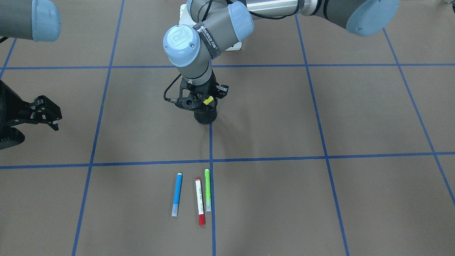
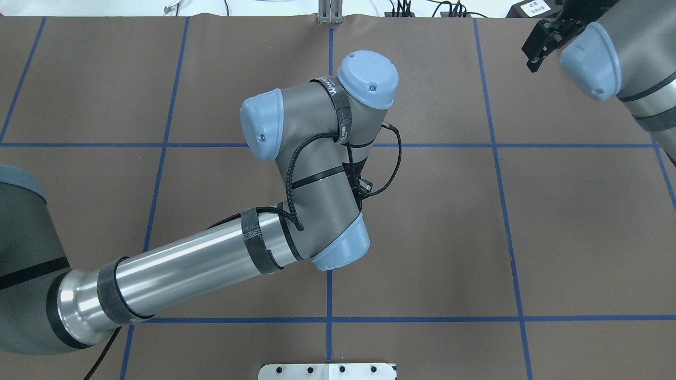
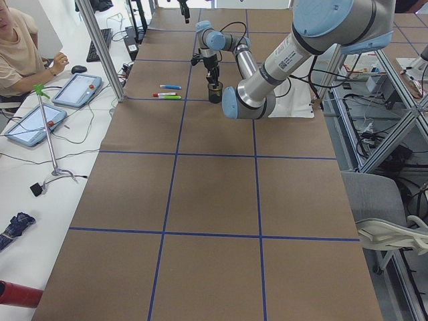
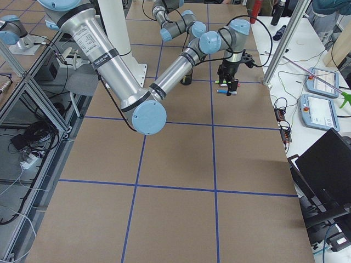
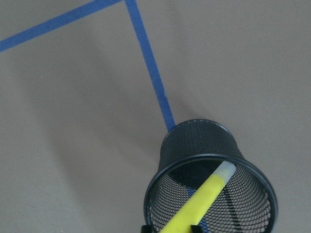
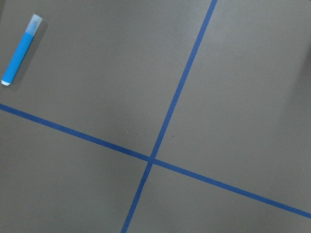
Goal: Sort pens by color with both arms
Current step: 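Lower the left gripper into the cup onto the yellow highlighter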
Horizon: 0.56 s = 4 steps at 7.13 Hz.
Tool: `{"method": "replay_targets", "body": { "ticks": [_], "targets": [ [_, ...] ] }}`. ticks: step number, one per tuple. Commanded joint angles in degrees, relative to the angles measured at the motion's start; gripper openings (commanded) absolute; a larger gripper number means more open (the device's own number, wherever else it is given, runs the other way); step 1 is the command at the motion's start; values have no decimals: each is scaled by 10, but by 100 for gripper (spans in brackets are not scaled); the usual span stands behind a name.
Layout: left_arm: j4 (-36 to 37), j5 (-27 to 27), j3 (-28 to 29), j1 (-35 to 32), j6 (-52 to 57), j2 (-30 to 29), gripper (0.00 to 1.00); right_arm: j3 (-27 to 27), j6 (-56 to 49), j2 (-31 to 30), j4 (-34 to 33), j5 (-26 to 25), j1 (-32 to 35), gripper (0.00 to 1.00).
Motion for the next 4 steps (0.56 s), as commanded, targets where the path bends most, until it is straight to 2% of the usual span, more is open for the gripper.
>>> {"method": "replay_targets", "body": {
  "ticks": [1,3,4],
  "targets": [
    [0,-1,-9,0,-1,-1,30,-1,0,0,0,0,0,100],
    [0,-1,-18,0,-1,0,18,-1,0,0,0,0,0,100],
    [2,-1,-29,0,-2,1,8,-1,0,0,0,0,0,100]
  ]
}}
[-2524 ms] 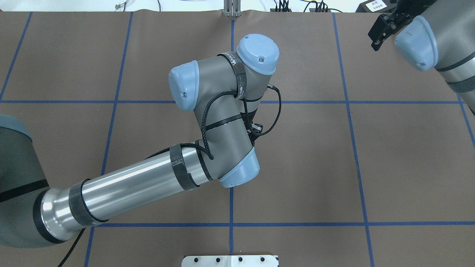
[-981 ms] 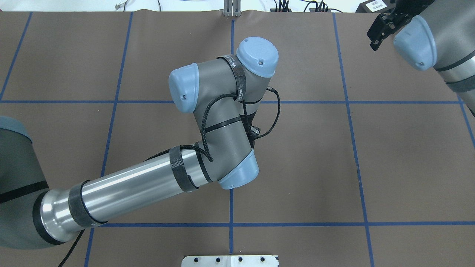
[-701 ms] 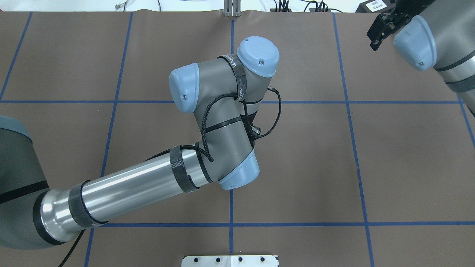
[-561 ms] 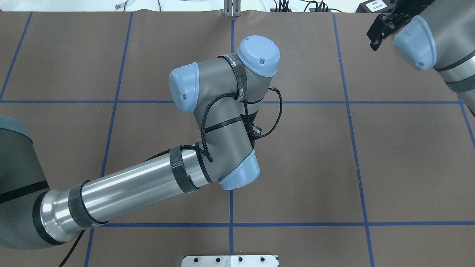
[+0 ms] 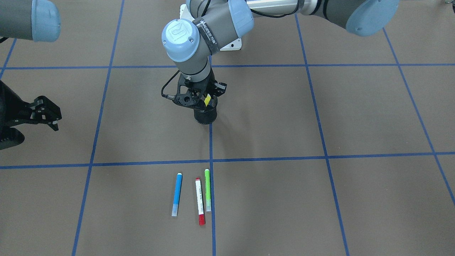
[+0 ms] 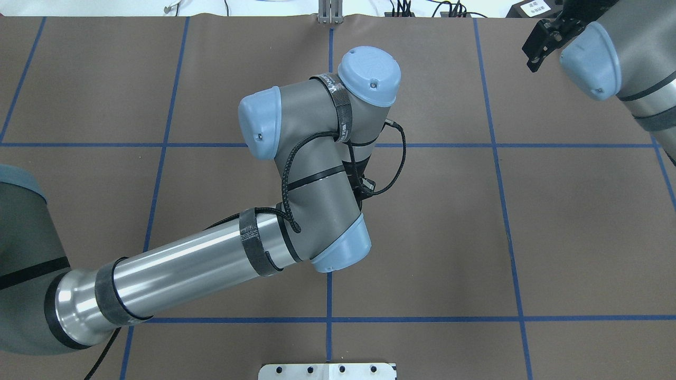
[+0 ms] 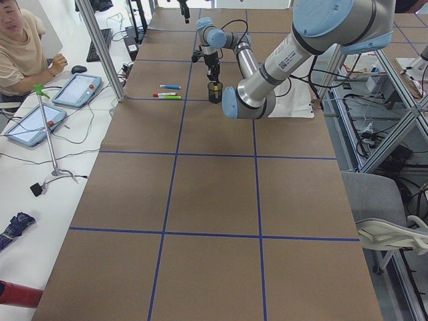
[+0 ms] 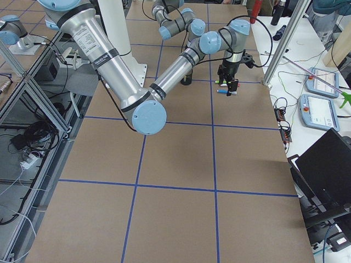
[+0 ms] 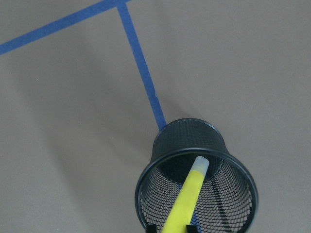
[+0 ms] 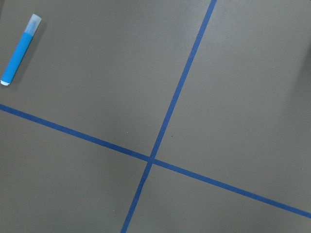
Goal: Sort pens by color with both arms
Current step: 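Lower the left gripper into the cup onto the yellow highlighter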
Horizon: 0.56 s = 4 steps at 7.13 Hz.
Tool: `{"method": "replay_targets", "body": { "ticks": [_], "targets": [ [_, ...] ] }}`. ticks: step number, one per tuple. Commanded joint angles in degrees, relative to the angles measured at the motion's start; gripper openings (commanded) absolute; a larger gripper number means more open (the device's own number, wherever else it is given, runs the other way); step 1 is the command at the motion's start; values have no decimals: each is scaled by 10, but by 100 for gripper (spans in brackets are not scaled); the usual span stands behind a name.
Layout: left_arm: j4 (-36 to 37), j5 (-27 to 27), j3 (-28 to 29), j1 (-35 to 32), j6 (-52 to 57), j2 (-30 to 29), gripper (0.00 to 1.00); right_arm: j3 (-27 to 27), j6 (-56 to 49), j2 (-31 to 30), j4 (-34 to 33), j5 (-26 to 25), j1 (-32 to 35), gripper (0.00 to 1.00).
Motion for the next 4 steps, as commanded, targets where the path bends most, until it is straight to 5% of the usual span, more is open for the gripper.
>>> {"method": "replay_targets", "body": {
  "ticks": [1,4],
  "targets": [
    [4,0,-23,0,-1,2,0,0,0,0,0,0,0,100],
    [8,0,-119,-1,-29,24,0,0,1,0,0,1,0,100]
  ]
}}
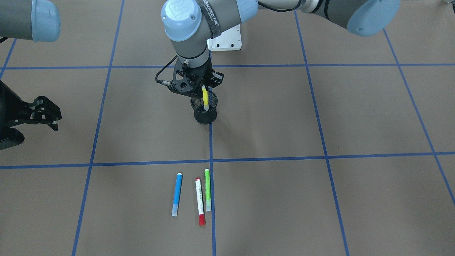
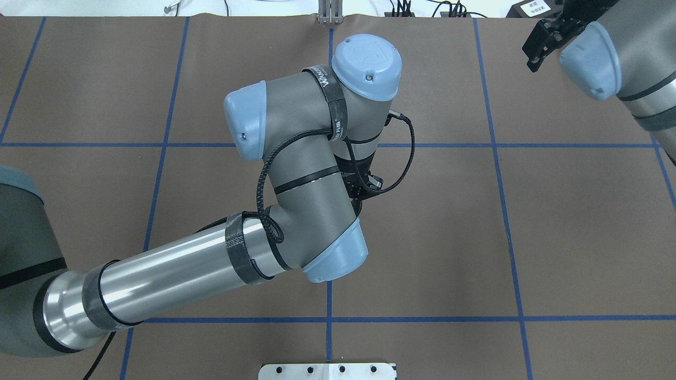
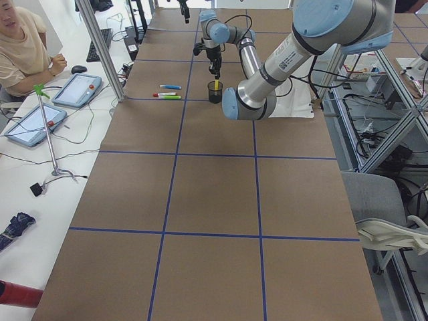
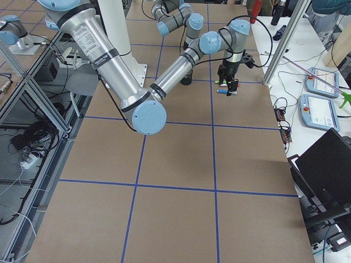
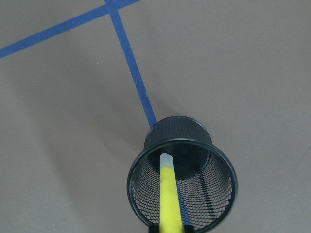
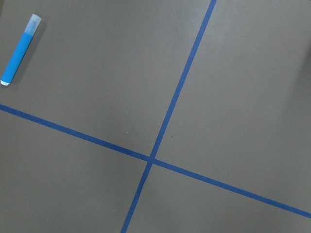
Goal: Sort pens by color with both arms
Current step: 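Close the left gripper on the yellow highlighter and lift it out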
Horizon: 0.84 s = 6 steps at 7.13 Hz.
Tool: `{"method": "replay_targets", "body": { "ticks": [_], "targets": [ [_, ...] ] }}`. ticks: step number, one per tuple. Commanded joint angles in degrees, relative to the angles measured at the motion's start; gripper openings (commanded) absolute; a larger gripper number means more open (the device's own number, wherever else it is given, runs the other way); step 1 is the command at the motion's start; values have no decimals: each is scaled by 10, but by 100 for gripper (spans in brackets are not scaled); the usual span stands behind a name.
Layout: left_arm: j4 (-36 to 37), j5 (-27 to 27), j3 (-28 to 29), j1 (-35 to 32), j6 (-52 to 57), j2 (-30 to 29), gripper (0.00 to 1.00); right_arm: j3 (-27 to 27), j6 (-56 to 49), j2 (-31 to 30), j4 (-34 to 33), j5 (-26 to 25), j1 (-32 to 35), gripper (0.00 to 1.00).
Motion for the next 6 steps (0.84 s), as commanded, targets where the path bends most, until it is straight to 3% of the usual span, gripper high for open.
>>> {"method": "replay_targets", "body": {
  "ticks": [1,4,6],
  "targets": [
    [4,0,-85,-3,-21,26,0,0,0,-1,0,1,0,100],
    [5,3,-174,-40,-62,46,0,0,3,-3,1,1,0,100],
    [-6,22,-195,-70,-113,46,0,0,4,-2,1,1,0,100]
  ]
}}
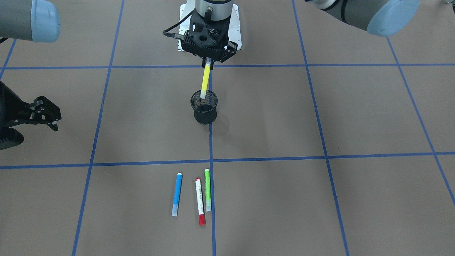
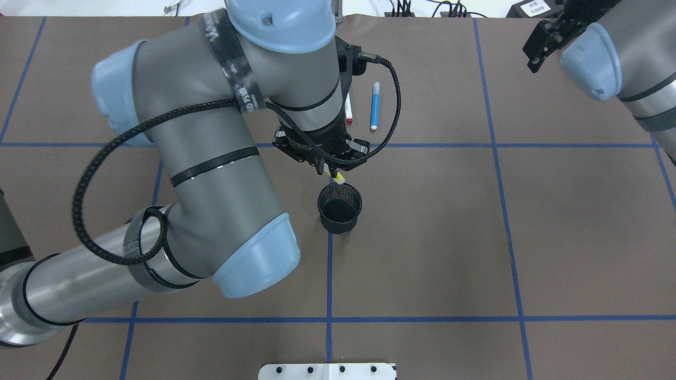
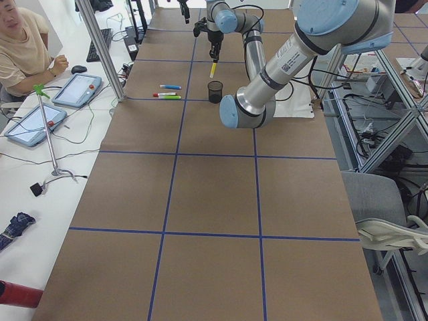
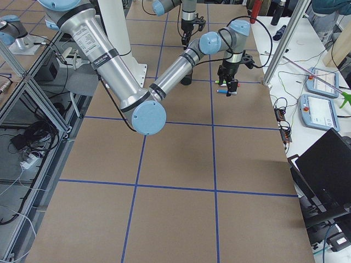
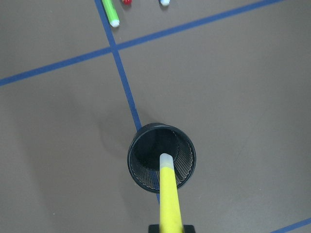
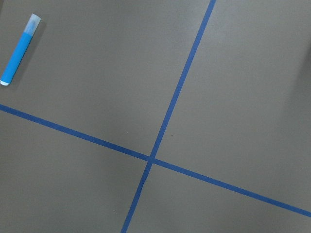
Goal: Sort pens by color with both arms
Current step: 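Close the left gripper on the yellow highlighter and lift it out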
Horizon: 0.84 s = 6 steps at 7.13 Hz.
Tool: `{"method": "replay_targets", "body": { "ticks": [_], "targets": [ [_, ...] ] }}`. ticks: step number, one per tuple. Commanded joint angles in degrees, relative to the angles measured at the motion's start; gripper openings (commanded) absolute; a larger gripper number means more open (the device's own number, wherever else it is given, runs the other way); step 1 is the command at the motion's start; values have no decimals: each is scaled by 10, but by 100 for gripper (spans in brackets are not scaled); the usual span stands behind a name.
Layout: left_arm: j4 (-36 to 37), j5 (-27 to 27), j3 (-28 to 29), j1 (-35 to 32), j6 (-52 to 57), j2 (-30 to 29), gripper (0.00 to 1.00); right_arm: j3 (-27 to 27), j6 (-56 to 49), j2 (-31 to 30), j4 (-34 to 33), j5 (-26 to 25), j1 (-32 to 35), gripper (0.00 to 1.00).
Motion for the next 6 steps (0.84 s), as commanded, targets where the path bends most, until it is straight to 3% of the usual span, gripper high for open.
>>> {"method": "replay_targets", "body": {
  "ticks": [1,3,6],
  "targets": [
    [-42,65,-11,-20,-64,8,0,0,0,0,0,0,0,100],
    [-137,105,14,-30,-98,46,0,0,2,0,0,0,0,100],
    [-335,217,148,-27,-171,45,0,-2,8,0,1,0,0,100]
  ]
}}
